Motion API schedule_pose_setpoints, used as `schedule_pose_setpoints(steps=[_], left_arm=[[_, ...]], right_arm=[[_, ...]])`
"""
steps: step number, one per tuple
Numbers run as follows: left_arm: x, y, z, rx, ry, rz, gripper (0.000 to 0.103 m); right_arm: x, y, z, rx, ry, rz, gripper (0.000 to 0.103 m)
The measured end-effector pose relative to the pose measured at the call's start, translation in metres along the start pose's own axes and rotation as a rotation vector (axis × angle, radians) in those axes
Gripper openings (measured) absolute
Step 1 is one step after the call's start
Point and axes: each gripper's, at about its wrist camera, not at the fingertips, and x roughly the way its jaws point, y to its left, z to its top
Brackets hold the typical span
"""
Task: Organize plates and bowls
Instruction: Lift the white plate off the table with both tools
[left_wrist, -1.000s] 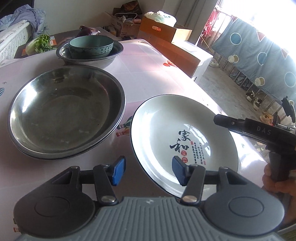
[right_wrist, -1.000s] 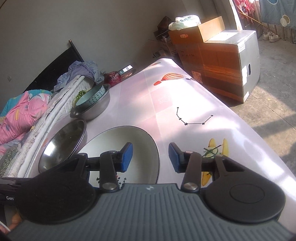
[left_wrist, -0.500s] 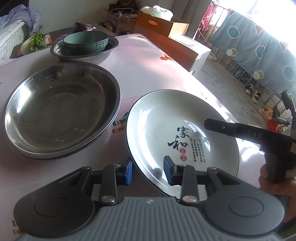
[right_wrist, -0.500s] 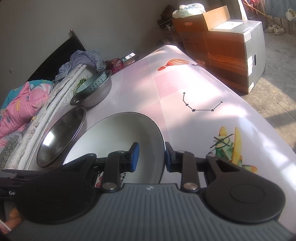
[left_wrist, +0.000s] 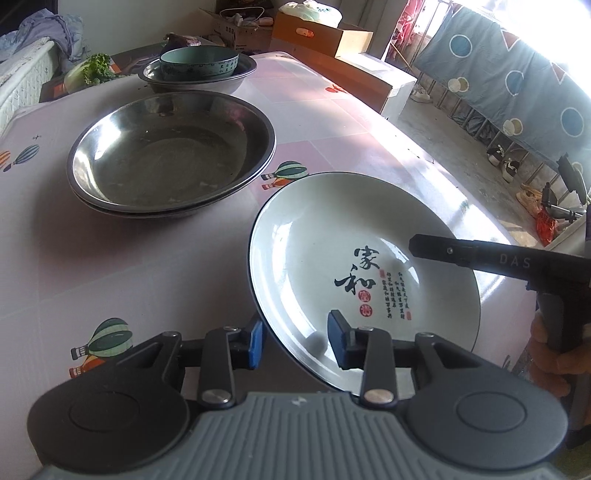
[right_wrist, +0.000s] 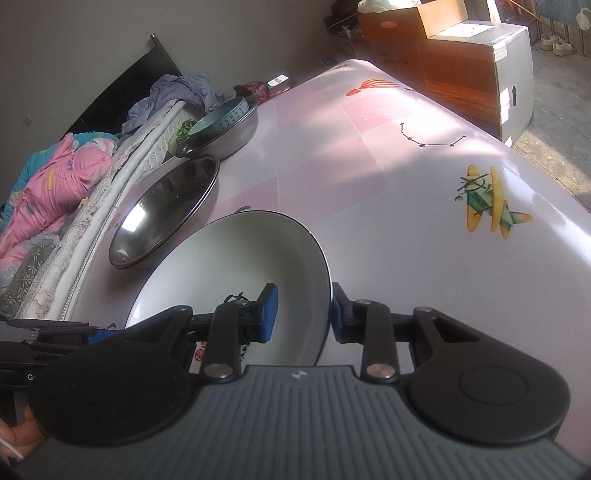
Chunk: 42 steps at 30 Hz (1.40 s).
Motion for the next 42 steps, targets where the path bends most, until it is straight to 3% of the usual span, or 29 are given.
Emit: schedule_pose_setpoints(steps=[9,19,42], left_arm=[[-0.041,0.052,-0.042,-0.124,-0.028,0.046,0.037],[-0.067,0.104,-0.062,-0.230,-0.083,0.087,0.042],[-0.062,0.114,-0.062,-0.230,-0.102,0.053,0.052]], right_arm=[[0.017,0.067,-0.021,-0.065,0.075,0.064,0.030],[0.038,0.131,-0.029,-0.136,0.129,0.089,0.032],[0.046,0.140,-0.028,-0.127,0.122,0.064,0.034]])
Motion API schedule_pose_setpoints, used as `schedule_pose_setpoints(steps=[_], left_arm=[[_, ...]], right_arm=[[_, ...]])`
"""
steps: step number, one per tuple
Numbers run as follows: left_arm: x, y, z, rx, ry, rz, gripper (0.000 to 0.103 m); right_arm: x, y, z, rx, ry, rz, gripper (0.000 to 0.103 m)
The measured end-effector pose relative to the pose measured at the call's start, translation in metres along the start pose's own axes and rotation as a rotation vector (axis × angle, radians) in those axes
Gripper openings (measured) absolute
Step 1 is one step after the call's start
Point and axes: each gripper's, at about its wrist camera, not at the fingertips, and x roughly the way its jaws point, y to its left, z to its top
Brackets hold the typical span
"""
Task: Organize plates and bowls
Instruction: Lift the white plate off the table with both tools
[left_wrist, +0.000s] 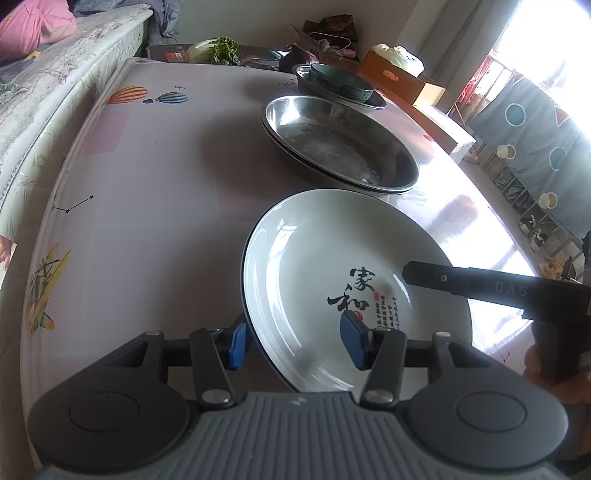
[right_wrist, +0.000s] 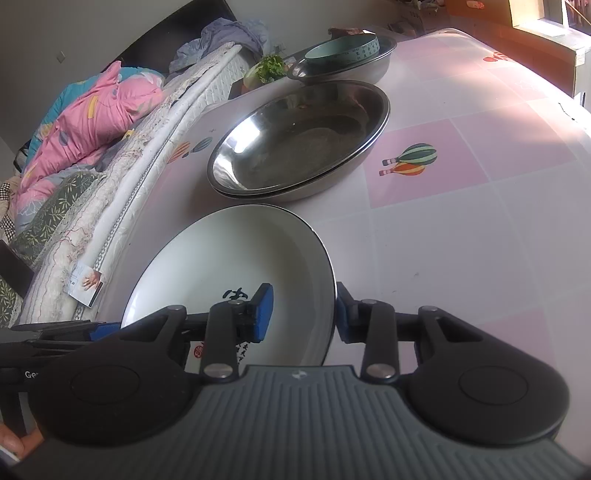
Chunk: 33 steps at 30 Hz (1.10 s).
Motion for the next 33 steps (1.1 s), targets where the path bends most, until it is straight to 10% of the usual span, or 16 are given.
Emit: schedule_pose_setpoints(steps=[33], left_arm=[[0.0026,-0.0022,0.0029,-0.001,0.002,0.015,0.053]], right_arm=[[-0.0018,0.0014,-0.0004,0.001,-0.005,0.007,0.034]])
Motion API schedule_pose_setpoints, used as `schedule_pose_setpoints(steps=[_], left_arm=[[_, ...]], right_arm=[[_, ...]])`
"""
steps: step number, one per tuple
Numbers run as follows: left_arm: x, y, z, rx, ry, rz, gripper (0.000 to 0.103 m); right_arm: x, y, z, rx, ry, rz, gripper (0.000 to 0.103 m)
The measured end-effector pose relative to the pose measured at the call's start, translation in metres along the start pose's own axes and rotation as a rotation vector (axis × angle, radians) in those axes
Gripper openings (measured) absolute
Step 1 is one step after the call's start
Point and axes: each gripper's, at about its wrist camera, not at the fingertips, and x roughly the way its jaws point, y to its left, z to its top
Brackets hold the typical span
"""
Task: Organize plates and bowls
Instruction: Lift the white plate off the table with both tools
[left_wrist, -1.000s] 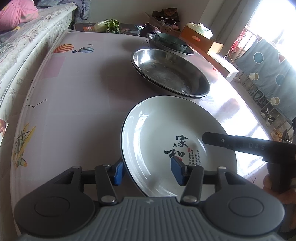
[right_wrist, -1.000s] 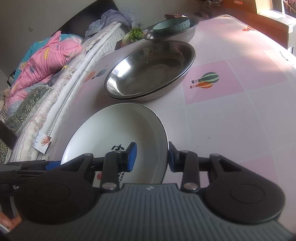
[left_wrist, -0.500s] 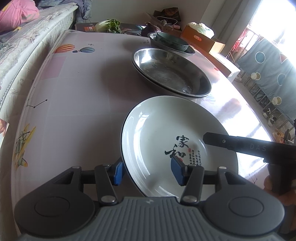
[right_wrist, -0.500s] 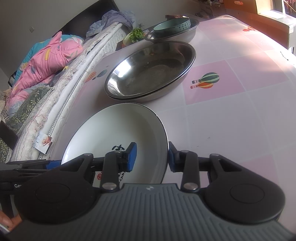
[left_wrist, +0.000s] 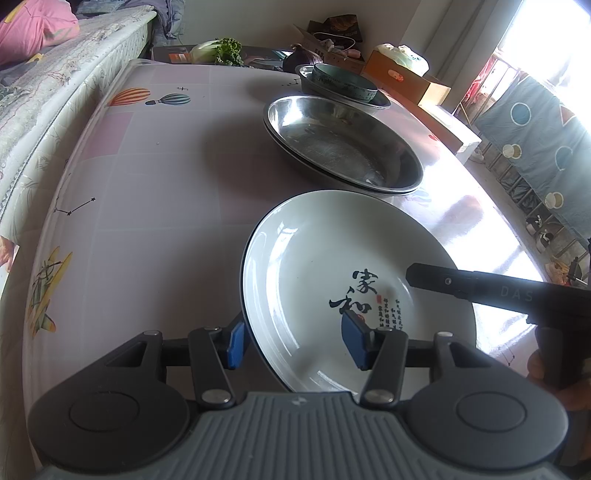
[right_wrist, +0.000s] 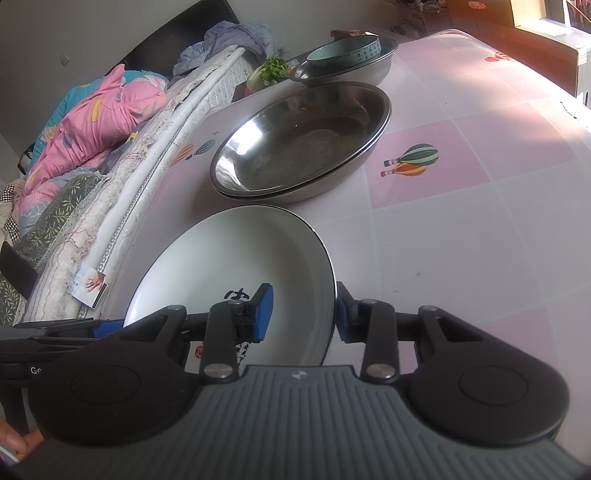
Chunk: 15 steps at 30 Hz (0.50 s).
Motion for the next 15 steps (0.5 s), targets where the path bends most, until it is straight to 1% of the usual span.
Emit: schedule_pose_setpoints(steps=[15], left_arm=[[-0.0003,-0.0006,-0.0001,0.000,0.000,0.001,0.055]], right_arm=[[-0.0006,0.0015,0.0003,0.004,-0.002,0.004,0.036]])
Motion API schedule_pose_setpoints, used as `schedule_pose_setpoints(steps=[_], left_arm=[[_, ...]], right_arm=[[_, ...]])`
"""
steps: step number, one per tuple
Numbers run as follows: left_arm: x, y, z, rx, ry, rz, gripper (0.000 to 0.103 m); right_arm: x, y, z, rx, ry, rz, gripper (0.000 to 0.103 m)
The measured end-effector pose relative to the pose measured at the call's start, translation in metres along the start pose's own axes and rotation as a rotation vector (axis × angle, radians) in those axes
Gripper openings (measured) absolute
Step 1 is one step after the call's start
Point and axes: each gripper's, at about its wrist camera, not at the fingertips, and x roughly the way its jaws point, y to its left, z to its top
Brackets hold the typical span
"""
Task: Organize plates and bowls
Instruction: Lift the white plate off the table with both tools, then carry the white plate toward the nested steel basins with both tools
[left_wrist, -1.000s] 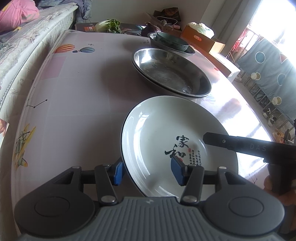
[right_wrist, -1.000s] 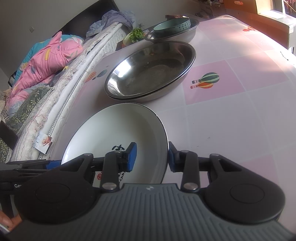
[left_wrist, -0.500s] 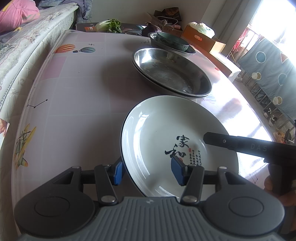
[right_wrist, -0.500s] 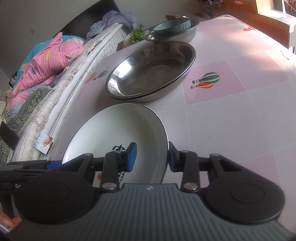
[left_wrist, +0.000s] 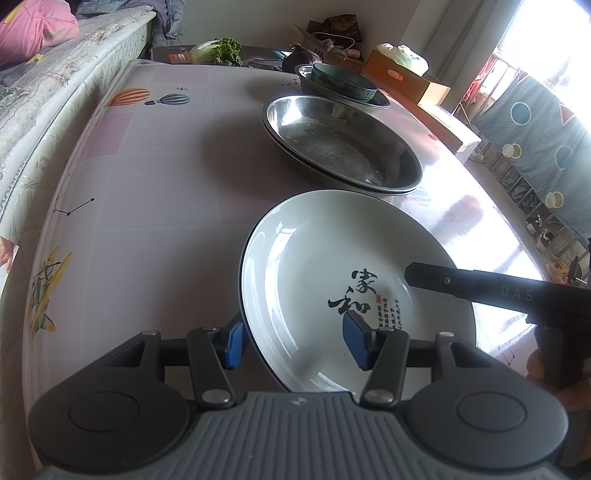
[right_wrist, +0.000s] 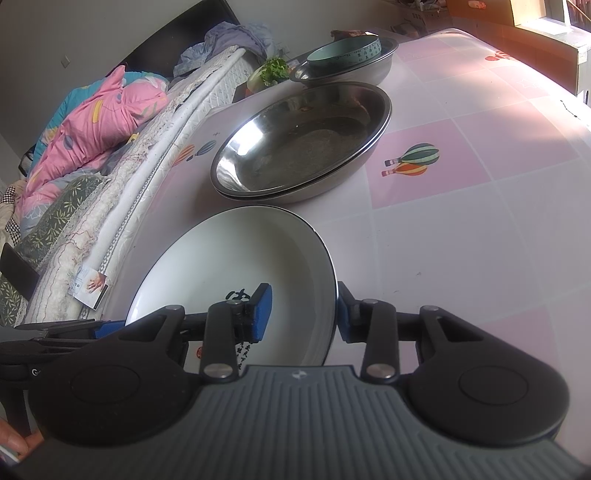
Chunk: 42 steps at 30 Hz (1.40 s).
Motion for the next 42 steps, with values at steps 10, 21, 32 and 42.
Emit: schedule_pose_setpoints(steps=[10,21,32,42], left_arm=[[0.000,0.000,0.000,0.002,0.001,0.004,0.055],[-0.001,-0.002,-0.002,0.001,0.013,0.001,0.056],[-0.005,-0.011,-0.014,0.011,0.041,-0.091,0.056],[-0.004,-0.020,-0.014,0.091,-0.001,0.015,0.041]], right_arm=[[0.001,0.001,0.000,0.001,0.000,0.003,0.036],[0.001,0.003,0.001,0.011,-0.004,0.009,0.036],[-0.003,-0.009,-0.001,0.041,-0.033,-0.004,0.037],[-0.017,-0.012,-0.017,-0.014,-0.060,-0.066,0.028]])
